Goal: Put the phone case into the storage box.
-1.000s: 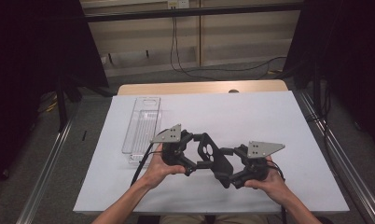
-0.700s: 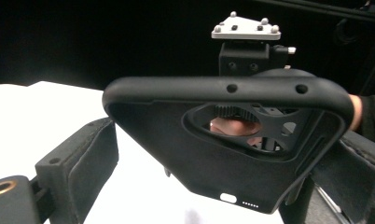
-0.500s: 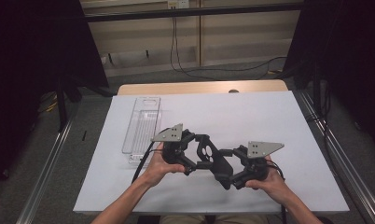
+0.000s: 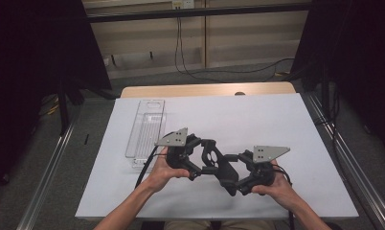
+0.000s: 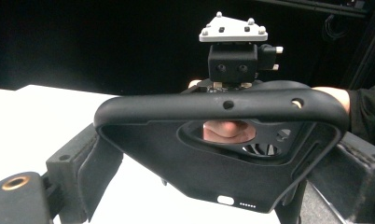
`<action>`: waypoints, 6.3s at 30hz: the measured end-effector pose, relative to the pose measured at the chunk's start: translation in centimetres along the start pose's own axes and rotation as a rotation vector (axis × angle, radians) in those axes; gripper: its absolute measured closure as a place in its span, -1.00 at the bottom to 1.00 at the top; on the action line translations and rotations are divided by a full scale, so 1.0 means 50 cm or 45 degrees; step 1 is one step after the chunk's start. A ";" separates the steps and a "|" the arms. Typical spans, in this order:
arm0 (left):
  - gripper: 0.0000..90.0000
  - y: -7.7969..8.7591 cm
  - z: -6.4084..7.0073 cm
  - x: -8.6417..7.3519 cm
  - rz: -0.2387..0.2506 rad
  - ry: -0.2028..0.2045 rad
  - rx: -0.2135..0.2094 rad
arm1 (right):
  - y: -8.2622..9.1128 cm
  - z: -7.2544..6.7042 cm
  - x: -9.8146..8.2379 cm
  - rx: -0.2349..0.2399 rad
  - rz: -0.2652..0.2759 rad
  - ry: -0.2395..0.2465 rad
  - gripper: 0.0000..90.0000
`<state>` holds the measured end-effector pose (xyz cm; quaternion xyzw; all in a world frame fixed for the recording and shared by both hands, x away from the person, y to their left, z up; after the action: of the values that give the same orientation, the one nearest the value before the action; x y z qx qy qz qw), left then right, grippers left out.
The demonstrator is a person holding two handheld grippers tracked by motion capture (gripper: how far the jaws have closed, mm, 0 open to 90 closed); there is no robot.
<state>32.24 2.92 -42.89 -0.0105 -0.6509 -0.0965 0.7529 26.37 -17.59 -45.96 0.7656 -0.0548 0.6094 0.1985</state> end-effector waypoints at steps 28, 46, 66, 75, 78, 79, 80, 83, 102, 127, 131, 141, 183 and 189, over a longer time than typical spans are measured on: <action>-0.67 0.001 0.004 0.007 -0.027 0.045 0.124 | 0.000 0.008 0.003 -0.075 0.022 0.018 -0.80; -0.67 0.034 -0.004 0.024 0.006 0.061 0.314 | 0.023 0.027 0.007 -0.299 0.043 -0.032 -0.99; -0.67 0.071 -0.010 0.026 -0.021 0.092 0.557 | 0.102 0.033 -0.015 -0.594 0.055 -0.088 -0.97; -0.67 0.087 -0.015 0.029 -0.040 0.098 0.633 | 0.139 0.030 -0.036 -0.720 0.055 -0.096 -0.97; -0.68 0.092 -0.018 0.030 -0.049 0.093 0.664 | 0.150 0.030 -0.040 -0.764 0.054 -0.096 -0.98; -0.68 0.093 -0.018 0.031 -0.043 0.095 0.672 | 0.154 0.029 -0.042 -0.768 0.049 -0.098 -0.98; -0.68 0.094 -0.019 0.031 -0.034 0.101 0.674 | 0.157 0.030 -0.043 -0.794 0.053 -0.091 -0.98; -0.68 0.097 -0.021 0.032 -0.028 0.123 0.706 | 0.167 0.028 -0.048 -0.858 0.063 -0.104 -1.00; -0.68 0.132 -0.032 0.043 -0.002 0.170 0.864 | 0.210 0.038 -0.072 -1.016 0.126 -0.154 -1.00; -0.69 0.181 -0.054 0.093 0.014 0.161 0.970 | 0.217 0.038 -0.072 -1.040 0.143 -0.156 -1.00; -0.69 0.188 -0.060 0.105 0.035 0.164 0.989 | 0.218 0.037 -0.072 -1.036 0.143 -0.136 -1.00; -0.69 0.219 -0.068 0.121 0.039 0.150 1.045 | 0.213 0.032 -0.073 -0.997 0.132 -0.094 -1.00; -0.69 0.351 -0.131 0.172 0.077 0.118 1.349 | 0.216 0.033 -0.078 -0.994 0.116 -0.078 -1.00; -0.69 0.358 -0.153 0.164 0.064 0.116 1.381 | 0.214 0.033 -0.079 -0.990 0.110 -0.074 -1.00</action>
<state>43.69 18.34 -34.06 0.3681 -0.5737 0.2708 0.6797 23.40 -28.60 -47.48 0.6472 -0.3194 0.5291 0.4462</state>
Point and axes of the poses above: each handheld gripper's, and its own axes: y roughly backward along the jaws, x roughly out of its top, z roughly to its right, the point moved 3 cm from there along -y, roughly forward along the jaws, and after that the axes turned 2 degrees about -x, right-handed, at the moved point
